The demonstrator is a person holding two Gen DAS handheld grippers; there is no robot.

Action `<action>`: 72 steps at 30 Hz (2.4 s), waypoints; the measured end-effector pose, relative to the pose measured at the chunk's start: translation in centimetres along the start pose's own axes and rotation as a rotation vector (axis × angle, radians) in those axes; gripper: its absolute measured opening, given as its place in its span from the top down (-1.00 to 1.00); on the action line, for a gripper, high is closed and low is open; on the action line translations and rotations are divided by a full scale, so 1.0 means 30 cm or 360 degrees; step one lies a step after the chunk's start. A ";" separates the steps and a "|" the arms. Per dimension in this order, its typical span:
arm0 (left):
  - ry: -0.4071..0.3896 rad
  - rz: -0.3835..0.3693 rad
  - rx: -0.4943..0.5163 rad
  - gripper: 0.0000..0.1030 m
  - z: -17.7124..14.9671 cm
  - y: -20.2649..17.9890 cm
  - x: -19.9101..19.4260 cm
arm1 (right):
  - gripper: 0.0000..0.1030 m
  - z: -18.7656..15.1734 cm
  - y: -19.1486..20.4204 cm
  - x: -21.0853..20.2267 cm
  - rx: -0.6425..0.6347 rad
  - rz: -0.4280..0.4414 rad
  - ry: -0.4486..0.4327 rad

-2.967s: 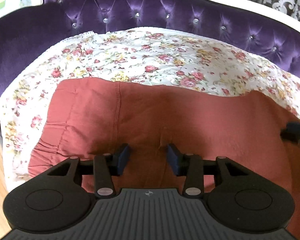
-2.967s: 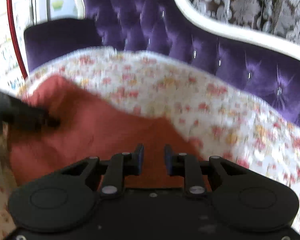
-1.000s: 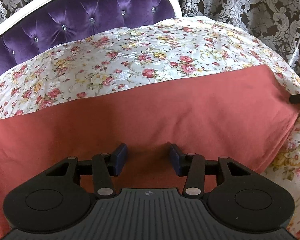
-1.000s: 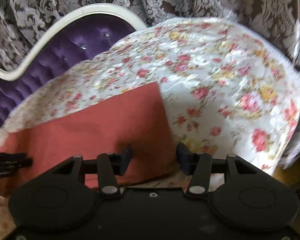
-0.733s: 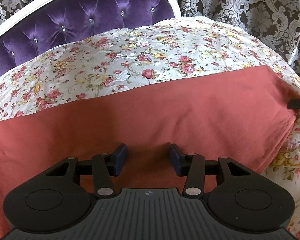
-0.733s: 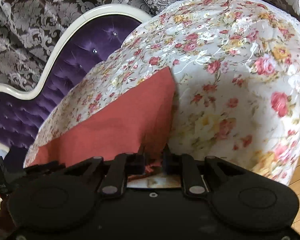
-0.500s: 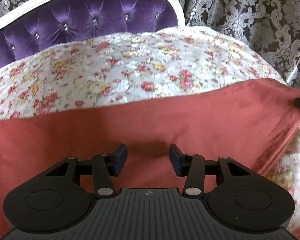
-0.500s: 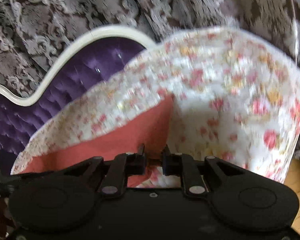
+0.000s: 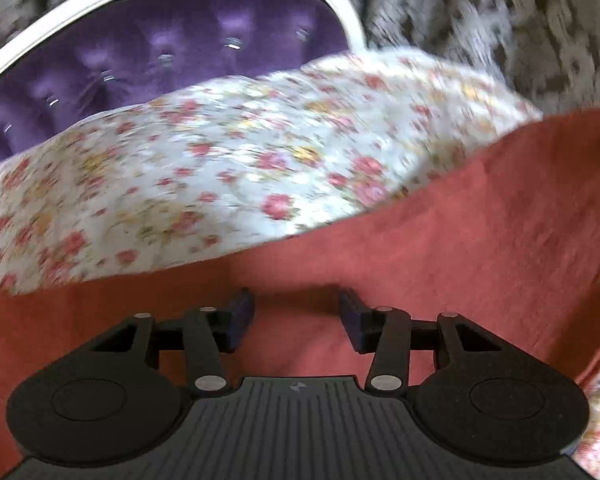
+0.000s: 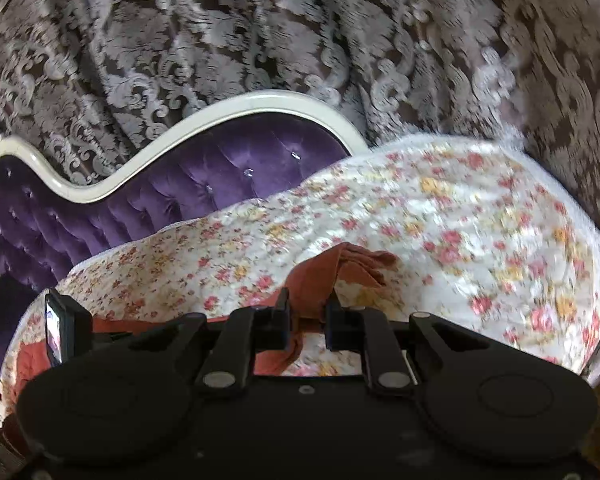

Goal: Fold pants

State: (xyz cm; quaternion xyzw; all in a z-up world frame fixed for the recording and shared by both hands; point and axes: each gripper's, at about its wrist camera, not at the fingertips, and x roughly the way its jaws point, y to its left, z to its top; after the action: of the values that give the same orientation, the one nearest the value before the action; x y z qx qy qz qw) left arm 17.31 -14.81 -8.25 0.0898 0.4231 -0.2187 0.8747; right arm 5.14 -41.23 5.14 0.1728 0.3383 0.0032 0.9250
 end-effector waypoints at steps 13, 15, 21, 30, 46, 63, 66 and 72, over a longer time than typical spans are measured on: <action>-0.0060 0.0288 -0.0447 0.11 -0.231 0.520 -0.339 | 0.67 0.007 0.647 0.080 -0.0448 0.0446 -0.0061; -0.0065 0.0350 -0.0510 0.11 -0.272 0.590 -0.385 | 0.67 -0.046 0.752 0.135 -0.0492 0.0544 -0.0031; -0.0037 0.0439 -0.0682 0.11 -0.368 0.737 -0.449 | 0.67 -0.270 0.986 0.357 -0.0567 0.0690 0.0165; -0.0058 0.0473 -0.0728 0.11 -0.405 0.795 -0.508 | 0.66 -0.532 1.107 0.515 -0.0662 0.0644 0.0376; -0.0169 0.0391 -0.0606 0.11 -0.272 0.698 -0.514 | 0.34 -0.627 1.105 0.398 -0.0869 0.0772 0.0346; 0.0093 0.0353 -0.0457 0.03 -0.325 0.558 -0.293 | 0.32 -0.460 0.693 0.321 -0.0493 0.0288 0.0187; 0.0066 0.0316 -0.0467 0.09 -0.324 0.562 -0.295 | 0.32 -0.470 0.691 0.325 -0.0473 0.0286 0.0193; -0.0022 0.0209 -0.0499 0.89 -0.336 0.552 -0.326 | 0.32 -0.475 0.702 0.341 -0.0435 0.0307 0.0205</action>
State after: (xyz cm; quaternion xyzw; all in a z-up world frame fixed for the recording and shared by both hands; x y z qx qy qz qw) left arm 12.49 6.35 -7.40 -0.0218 0.4391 -0.0930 0.8933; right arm 6.43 -15.64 -4.63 0.0764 0.3751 0.1489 0.9118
